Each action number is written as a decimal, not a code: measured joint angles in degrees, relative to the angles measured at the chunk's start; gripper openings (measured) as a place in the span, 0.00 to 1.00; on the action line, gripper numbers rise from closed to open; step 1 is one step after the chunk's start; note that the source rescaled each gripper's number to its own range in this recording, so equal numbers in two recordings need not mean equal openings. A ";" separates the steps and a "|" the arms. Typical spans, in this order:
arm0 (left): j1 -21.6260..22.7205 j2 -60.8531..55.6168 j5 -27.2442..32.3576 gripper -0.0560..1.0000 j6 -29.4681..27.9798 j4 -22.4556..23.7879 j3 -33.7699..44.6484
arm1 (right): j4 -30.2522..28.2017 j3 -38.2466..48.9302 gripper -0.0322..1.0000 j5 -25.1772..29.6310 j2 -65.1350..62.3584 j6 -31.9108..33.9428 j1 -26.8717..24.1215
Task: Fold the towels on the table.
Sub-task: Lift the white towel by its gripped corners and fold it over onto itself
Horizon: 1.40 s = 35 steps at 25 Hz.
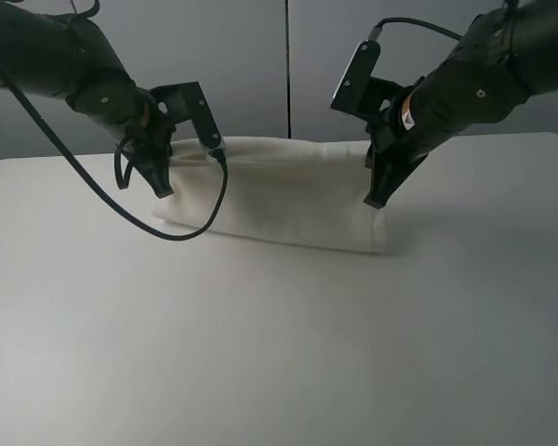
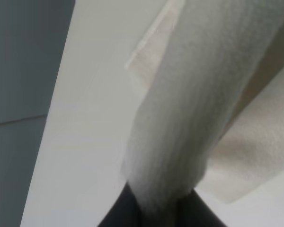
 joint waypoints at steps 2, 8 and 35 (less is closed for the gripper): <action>0.26 0.54 -0.42 0.05 0.00 0.00 0.00 | 0.00 0.00 0.08 -0.77 0.79 0.00 0.00; 1.85 2.83 -3.15 0.05 0.24 -0.33 -0.16 | -0.11 0.00 0.08 -2.89 2.84 0.00 -0.10; 4.80 5.55 -11.71 0.39 -0.12 2.48 -0.59 | -4.45 0.00 0.32 -6.74 8.39 7.01 -0.44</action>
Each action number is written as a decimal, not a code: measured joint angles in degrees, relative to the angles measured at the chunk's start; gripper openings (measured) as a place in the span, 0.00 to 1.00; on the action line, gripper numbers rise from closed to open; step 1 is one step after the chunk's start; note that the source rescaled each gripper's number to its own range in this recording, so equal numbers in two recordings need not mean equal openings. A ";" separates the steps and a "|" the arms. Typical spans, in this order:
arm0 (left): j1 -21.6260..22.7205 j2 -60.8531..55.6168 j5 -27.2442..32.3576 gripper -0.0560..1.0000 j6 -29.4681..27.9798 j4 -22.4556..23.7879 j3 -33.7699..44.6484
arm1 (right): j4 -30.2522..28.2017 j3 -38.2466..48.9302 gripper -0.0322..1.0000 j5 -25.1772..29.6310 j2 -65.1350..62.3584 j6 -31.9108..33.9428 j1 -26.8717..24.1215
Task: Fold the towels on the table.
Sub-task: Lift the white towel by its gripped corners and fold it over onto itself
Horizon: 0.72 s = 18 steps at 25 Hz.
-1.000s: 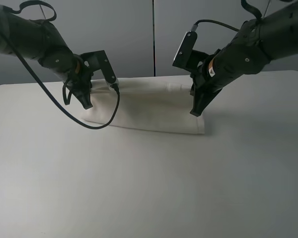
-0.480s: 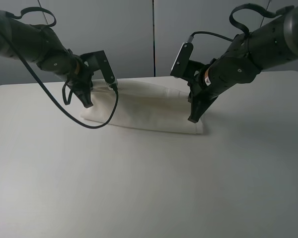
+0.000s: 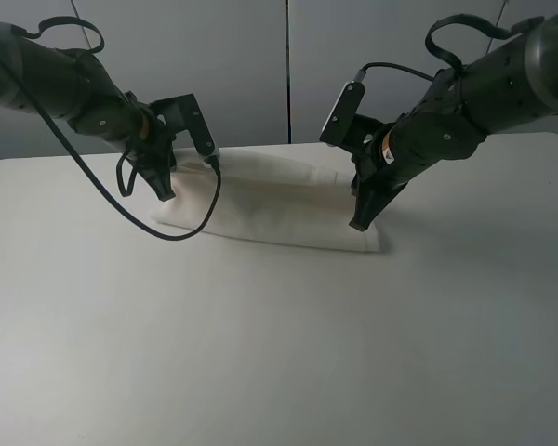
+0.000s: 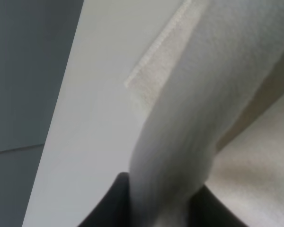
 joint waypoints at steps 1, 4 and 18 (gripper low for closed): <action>-0.01 0.00 -0.12 0.47 -0.18 0.00 0.00 | -0.49 0.00 0.40 0.43 0.11 0.84 0.00; 0.36 0.00 -0.80 0.66 -1.49 0.05 0.00 | -1.53 0.00 0.63 0.91 0.23 2.64 -0.23; 0.45 0.00 -3.13 0.77 -2.41 0.58 0.00 | -10.69 0.00 0.91 3.95 0.23 14.19 -0.35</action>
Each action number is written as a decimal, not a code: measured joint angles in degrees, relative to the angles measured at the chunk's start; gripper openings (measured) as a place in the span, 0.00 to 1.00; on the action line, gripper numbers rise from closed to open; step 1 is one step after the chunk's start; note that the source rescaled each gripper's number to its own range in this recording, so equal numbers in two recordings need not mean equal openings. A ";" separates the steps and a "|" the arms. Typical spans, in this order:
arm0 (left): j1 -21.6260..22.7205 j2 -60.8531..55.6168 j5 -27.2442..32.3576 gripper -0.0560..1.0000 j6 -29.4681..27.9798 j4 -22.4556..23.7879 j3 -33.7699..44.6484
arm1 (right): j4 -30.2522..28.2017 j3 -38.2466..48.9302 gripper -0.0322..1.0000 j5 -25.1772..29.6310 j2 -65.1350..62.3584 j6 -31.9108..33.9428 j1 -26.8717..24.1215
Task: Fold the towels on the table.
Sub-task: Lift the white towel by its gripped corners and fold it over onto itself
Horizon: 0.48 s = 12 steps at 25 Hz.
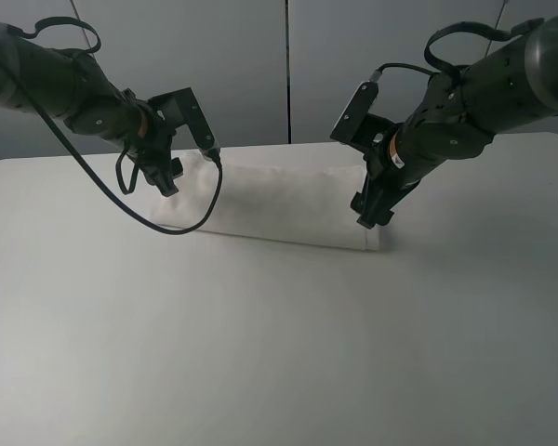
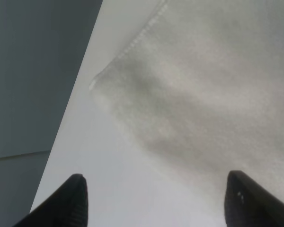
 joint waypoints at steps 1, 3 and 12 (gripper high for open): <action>0.00 0.00 0.00 0.77 0.00 0.00 0.00 | 0.00 0.00 0.91 0.07 0.00 0.16 0.00; 0.00 0.00 0.00 0.77 -0.54 0.00 0.00 | 0.00 0.00 0.91 0.50 0.00 1.01 0.00; 0.15 0.00 10.98 0.78 -7.38 -5.81 -4.55 | 4.70 0.00 0.91 2.14 0.00 12.40 0.00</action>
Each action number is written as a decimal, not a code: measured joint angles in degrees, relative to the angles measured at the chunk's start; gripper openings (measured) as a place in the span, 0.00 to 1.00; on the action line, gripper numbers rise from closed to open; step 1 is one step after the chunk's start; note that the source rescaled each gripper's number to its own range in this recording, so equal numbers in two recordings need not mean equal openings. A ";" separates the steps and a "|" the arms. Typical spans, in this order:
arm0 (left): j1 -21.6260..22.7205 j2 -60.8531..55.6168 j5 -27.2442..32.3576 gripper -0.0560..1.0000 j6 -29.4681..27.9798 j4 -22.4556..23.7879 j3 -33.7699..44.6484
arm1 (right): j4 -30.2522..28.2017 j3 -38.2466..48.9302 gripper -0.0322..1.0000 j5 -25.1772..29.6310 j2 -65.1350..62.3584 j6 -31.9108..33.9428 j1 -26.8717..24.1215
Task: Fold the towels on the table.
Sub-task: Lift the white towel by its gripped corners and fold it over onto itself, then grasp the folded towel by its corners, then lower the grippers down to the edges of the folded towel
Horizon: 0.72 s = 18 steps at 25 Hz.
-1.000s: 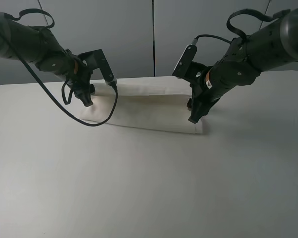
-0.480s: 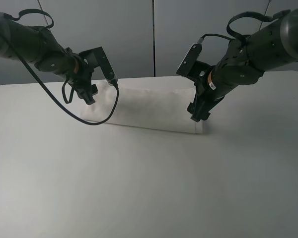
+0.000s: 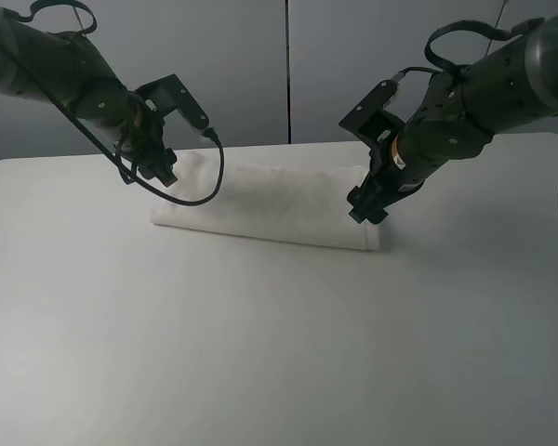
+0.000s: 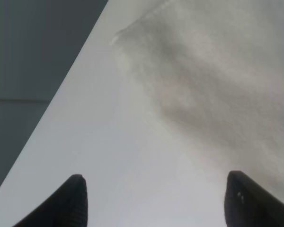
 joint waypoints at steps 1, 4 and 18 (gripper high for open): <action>0.30 0.00 1.08 0.78 -0.13 -1.71 -0.53 | 2.31 0.00 0.91 0.52 0.00 0.24 0.00; 1.64 0.00 2.56 0.78 -0.13 -9.35 -2.20 | 9.02 0.00 0.91 2.82 0.00 0.66 0.00; 12.64 0.00 8.11 0.78 9.52 -45.76 -5.53 | 33.11 -8.10 0.91 16.66 0.00 -1.53 -4.21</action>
